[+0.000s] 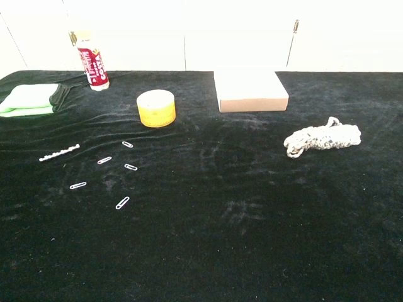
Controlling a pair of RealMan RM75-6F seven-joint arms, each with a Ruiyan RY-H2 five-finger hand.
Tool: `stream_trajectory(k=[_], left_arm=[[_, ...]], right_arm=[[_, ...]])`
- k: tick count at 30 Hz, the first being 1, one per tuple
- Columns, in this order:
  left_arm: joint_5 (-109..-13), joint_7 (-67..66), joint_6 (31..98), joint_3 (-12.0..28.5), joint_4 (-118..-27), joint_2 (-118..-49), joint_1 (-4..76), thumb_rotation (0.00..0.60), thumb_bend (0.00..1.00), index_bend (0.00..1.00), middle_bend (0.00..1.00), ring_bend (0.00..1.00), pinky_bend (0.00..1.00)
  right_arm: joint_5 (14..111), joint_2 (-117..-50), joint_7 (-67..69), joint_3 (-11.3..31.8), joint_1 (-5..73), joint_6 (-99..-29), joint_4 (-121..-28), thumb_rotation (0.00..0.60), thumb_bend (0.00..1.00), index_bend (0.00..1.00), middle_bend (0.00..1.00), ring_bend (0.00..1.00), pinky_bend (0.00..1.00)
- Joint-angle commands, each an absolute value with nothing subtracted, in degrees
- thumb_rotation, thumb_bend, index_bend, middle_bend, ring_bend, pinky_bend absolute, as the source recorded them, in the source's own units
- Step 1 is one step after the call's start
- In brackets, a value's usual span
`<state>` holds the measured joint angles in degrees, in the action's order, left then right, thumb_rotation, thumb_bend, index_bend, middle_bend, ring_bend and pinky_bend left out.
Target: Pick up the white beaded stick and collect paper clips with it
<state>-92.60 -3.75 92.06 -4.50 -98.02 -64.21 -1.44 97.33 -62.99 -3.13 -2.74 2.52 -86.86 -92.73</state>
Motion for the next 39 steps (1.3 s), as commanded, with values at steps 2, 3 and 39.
stream_trajectory(k=[2,3,39], left_arm=[[-92.86,-3.44,91.35,-4.66,-97.99,-64.09,-1.30,0.600,0.27,0.00,0.07,0.02,0.00],[-92.96,-3.28,91.10,-4.72,-98.04,-63.99,-1.22,0.600,0.27,0.00,0.07,0.02,0.00],[-58.72,-9.95,65.07,17.41,-81.13,-86.64,22.45,0.600,0.34,0.37,1.00,1.00,1.00]], right_arm=[[97.30,-63.02,-3.39,-2.56,2.49,-87.12,-92.90,0.600,0.18,0.00,0.00,0.00,0.00],[97.17,-63.04,-3.37,-2.43,2.47,-87.24,-92.87,0.600,0.18,0.00,0.00,0.00,0.00],[92.07,-60.50,7.38,1.05,4.88,-85.59,-90.67,0.600,0.18,0.00,0.00,0.00,0.00]])
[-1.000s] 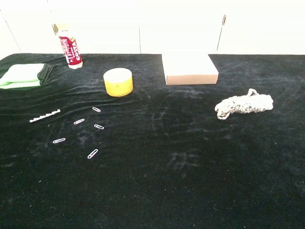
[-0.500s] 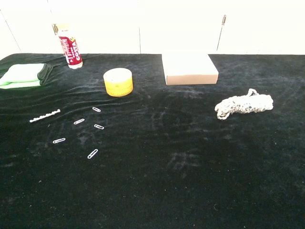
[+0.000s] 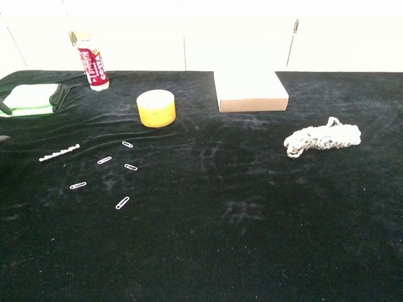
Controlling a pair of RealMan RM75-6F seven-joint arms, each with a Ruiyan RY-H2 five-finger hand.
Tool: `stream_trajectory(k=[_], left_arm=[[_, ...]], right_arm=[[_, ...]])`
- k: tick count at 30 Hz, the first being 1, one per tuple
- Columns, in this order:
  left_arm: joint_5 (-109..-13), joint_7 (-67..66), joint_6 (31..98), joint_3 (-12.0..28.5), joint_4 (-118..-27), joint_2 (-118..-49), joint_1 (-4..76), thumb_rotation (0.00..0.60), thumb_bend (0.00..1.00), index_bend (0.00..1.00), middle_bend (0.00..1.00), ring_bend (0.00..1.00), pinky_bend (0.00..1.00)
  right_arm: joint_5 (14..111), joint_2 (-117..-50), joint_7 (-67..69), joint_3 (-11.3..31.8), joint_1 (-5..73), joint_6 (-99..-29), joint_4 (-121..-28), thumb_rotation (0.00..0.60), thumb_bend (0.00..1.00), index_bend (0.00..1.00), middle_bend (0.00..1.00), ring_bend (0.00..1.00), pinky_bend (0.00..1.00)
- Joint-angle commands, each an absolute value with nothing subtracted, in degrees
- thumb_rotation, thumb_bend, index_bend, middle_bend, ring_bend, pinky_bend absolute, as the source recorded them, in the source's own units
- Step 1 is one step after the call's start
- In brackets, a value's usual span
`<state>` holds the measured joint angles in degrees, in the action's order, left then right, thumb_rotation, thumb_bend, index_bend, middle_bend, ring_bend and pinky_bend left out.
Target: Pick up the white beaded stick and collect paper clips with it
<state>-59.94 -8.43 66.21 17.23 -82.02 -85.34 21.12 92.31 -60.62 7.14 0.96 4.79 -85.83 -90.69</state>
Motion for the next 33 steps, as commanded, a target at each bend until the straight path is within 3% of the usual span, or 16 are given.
stream_trajectory(k=[1,14,33], left_arm=[[-58.28,-10.78,64.67,17.31,-80.71,-87.22,23.05,0.600,0.34,0.37,1.00,1.00,1.00],[-54.38,-14.41,63.11,16.81,-77.28,-93.46,26.98,0.600,0.35,0.43,1.00,1.00,1.00],[-49.46,-14.76,59.10,16.78,-71.47,-95.07,28.82,0.600,0.40,0.45,1.00,1.00,1.00]], right_arm=[[92.02,-60.42,7.52,1.03,4.90,-85.50,-90.73,0.600,0.18,0.00,0.00,0.00,0.00],[93.24,-59.94,9.07,0.71,3.63,-88.35,-90.44,0.600,0.18,0.00,0.00,0.00,0.00],[93.18,-60.18,9.05,0.92,3.40,-88.81,-90.19,0.600,0.18,0.00,0.00,0.00,0.00]])
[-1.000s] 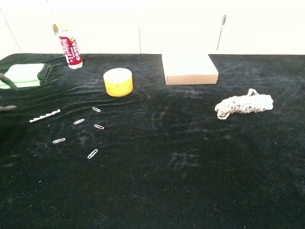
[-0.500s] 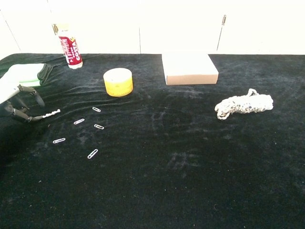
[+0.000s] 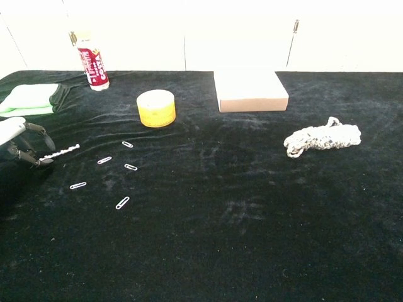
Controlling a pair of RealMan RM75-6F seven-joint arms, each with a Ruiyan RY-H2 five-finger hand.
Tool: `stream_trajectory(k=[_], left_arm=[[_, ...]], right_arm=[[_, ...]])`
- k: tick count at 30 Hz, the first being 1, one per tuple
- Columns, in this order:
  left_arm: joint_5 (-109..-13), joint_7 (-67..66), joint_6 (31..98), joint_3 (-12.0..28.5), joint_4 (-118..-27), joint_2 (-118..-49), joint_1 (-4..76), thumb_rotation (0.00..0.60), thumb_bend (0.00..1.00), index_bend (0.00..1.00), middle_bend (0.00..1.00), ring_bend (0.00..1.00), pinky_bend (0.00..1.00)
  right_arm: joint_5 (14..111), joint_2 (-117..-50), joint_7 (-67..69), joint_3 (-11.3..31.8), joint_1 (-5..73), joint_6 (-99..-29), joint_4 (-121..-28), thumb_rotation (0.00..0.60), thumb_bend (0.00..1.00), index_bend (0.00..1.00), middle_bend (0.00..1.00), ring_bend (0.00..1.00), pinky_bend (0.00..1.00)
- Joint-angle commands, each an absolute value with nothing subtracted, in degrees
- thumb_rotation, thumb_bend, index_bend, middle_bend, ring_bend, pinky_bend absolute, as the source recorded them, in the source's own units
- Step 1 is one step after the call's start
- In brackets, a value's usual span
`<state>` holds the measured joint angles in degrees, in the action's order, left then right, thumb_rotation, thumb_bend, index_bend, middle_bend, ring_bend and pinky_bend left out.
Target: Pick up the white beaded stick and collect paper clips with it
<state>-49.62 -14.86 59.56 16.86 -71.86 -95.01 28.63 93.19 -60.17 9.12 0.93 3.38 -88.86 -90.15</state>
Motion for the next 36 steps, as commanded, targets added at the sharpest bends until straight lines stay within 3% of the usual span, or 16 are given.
stream_trajectory(k=[1,11,22,33,36], left_arm=[[-49.10,-14.62,58.68,16.88,-71.18,-95.08,28.94,0.600,0.40,0.45,1.00,1.00,1.00],[-47.45,-14.32,56.66,16.84,-69.40,-95.45,29.78,0.600,0.43,0.48,1.00,1.00,1.00],[-47.21,-13.61,56.20,16.50,-67.97,-95.60,29.93,0.600,0.49,0.60,1.00,1.00,1.00],[-45.85,-15.37,56.32,16.10,-68.38,-95.10,30.02,0.600,0.50,0.61,1.00,1.00,1.00],[-46.57,-14.66,58.26,16.54,-69.04,-95.02,29.63,0.600,0.52,0.68,1.00,1.00,1.00]], right_arm=[[93.20,-60.18,9.01,0.92,3.38,-88.84,-90.22,0.600,0.18,0.00,0.00,0.00,0.00],[92.97,-60.15,9.18,1.10,3.31,-88.97,-90.14,0.600,0.18,0.00,0.00,0.00,0.00],[92.81,-60.15,8.86,1.13,3.46,-88.53,-90.32,0.600,0.18,0.00,0.00,0.00,0.00],[92.81,-60.14,8.61,1.06,3.60,-88.13,-90.50,0.600,0.18,0.00,0.00,0.00,0.00],[92.85,-60.15,8.56,1.04,3.63,-88.09,-90.55,0.600,0.18,0.00,0.00,0.00,0.00]])
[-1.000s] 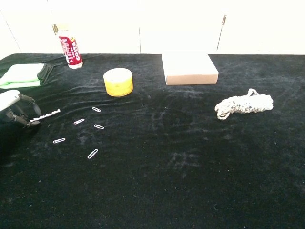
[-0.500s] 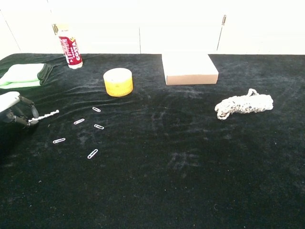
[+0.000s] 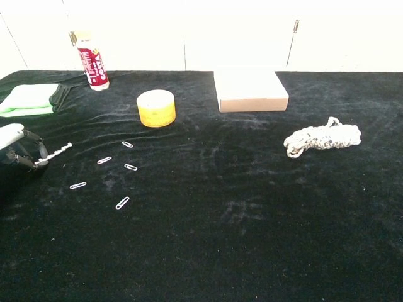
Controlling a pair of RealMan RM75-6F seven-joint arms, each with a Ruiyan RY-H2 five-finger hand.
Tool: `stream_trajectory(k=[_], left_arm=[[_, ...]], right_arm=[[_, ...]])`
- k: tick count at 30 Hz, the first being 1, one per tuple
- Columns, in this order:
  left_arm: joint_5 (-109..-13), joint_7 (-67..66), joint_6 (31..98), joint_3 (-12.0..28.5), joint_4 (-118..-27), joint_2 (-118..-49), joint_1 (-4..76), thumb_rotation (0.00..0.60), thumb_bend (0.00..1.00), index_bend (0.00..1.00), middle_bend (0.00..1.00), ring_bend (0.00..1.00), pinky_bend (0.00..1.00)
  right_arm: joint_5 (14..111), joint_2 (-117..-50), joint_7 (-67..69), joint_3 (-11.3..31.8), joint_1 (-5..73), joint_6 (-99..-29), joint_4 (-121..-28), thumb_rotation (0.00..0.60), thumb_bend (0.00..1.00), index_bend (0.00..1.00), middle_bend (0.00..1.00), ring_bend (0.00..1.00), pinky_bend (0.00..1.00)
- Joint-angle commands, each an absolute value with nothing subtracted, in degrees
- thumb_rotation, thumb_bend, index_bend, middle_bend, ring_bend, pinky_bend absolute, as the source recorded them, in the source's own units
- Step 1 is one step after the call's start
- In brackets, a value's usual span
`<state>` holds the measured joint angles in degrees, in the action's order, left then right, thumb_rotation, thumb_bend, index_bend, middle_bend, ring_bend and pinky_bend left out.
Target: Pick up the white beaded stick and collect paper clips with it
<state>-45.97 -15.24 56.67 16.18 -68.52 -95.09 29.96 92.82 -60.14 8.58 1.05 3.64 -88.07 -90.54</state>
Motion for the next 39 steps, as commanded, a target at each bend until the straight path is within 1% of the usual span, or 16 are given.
stream_trajectory(k=[1,3,4,12,18,23,26,33,39], left_arm=[[-47.03,-14.35,59.15,16.64,-69.18,-95.06,29.44,0.600,0.52,0.72,1.00,1.00,1.00],[-48.27,-13.73,60.92,16.64,-70.04,-94.76,28.91,0.600,0.55,0.81,1.00,1.00,1.00],[-48.81,-13.55,61.56,16.57,-70.58,-94.49,28.68,0.600,0.56,0.83,1.00,1.00,1.00],[-53.14,-13.87,68.10,15.78,-74.91,-93.49,26.83,0.600,0.57,0.91,1.00,1.00,1.00],[-54.12,-14.17,69.75,15.65,-76.31,-93.29,26.17,0.600,0.57,0.92,1.00,1.00,1.00],[-56.88,-12.92,72.34,14.78,-79.65,-92.04,24.59,0.600,0.57,0.92,1.00,1.00,1.00],[-58.75,-12.20,74.01,13.77,-83.04,-91.02,23.27,0.600,0.57,0.92,1.00,1.00,1.00],[-63.70,-13.33,77.78,10.03,-90.31,-89.70,20.59,0.600,0.57,0.92,1.00,1.00,1.00],[-66.90,-14.40,79.06,6.71,-92.70,-89.99,18.91,0.600,0.57,0.92,1.00,1.00,1.00]], right_arm=[[92.89,-60.15,8.56,1.03,3.61,-88.14,-90.54,0.600,0.18,0.00,0.00,0.00,0.00],[92.97,-60.20,8.51,1.03,3.57,-88.28,-90.53,0.600,0.18,0.00,0.00,0.00,0.00],[93.04,-60.23,8.48,1.01,3.56,-88.32,-90.53,0.600,0.18,0.00,0.00,0.00,0.00],[93.87,-60.26,8.71,0.83,3.44,-88.98,-90.41,0.600,0.18,0.00,0.00,0.00,0.00],[94.57,-60.26,9.06,0.60,3.19,-89.71,-90.12,0.600,0.18,0.00,0.00,0.00,0.00],[94.90,-60.33,9.08,0.53,3.05,-90.14,-90.03,0.600,0.18,0.00,0.00,0.00,0.00],[95.23,-60.41,8.94,0.40,3.01,-90.28,-90.02,0.600,0.18,0.00,0.00,0.00,0.00],[96.50,-60.42,8.98,-0.01,2.41,-91.82,-89.96,0.600,0.18,0.00,0.00,0.00,0.00],[97.50,-60.42,9.29,-0.35,1.95,-92.99,-89.64,0.600,0.18,0.00,0.00,0.00,0.00]])
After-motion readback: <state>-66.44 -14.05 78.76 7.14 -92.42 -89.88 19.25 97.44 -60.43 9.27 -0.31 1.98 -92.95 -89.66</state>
